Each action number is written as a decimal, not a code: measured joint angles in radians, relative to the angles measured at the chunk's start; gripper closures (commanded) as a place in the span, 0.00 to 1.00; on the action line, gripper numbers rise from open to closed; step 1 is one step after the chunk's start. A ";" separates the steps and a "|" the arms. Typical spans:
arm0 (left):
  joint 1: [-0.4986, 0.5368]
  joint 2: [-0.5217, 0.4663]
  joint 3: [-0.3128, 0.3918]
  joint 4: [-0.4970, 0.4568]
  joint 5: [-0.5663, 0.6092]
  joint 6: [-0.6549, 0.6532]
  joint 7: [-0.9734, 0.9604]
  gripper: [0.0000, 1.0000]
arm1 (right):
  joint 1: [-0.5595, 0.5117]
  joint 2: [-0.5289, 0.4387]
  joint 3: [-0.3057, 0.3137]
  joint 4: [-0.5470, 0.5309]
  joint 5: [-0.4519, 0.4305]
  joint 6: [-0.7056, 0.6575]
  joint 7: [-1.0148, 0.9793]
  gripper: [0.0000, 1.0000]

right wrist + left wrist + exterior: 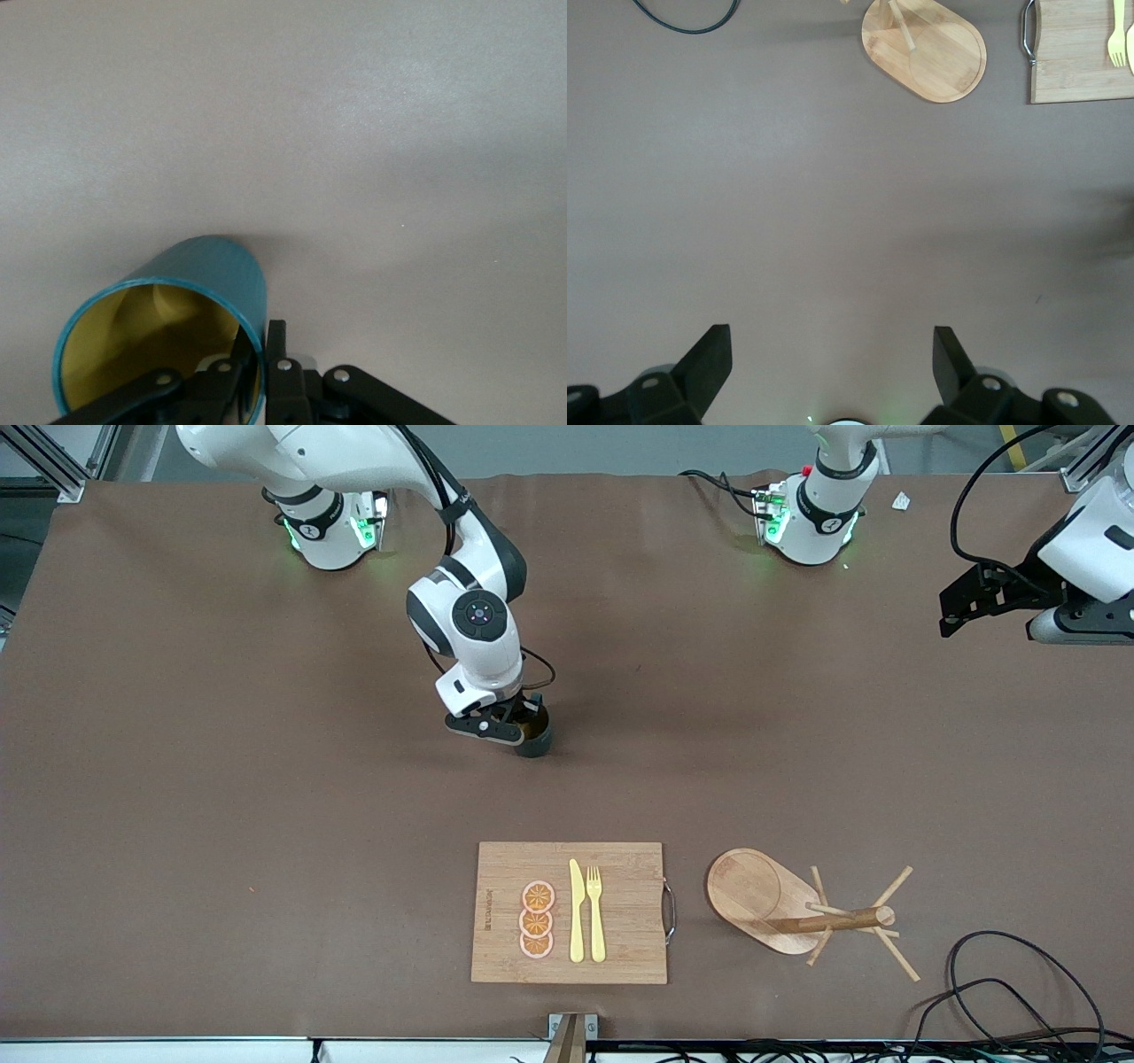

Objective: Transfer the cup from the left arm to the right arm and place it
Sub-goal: 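Lift the teal mug with the right gripper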

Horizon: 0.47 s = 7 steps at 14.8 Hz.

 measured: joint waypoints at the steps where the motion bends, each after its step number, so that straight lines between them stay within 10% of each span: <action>1: 0.000 0.000 0.000 0.000 0.000 0.000 0.000 0.00 | 0.000 0.000 0.000 0.000 0.000 0.001 0.003 0.97; 7: 0.000 0.000 0.000 0.000 0.000 0.000 0.000 0.00 | -0.001 0.000 -0.004 0.005 0.002 0.004 0.017 1.00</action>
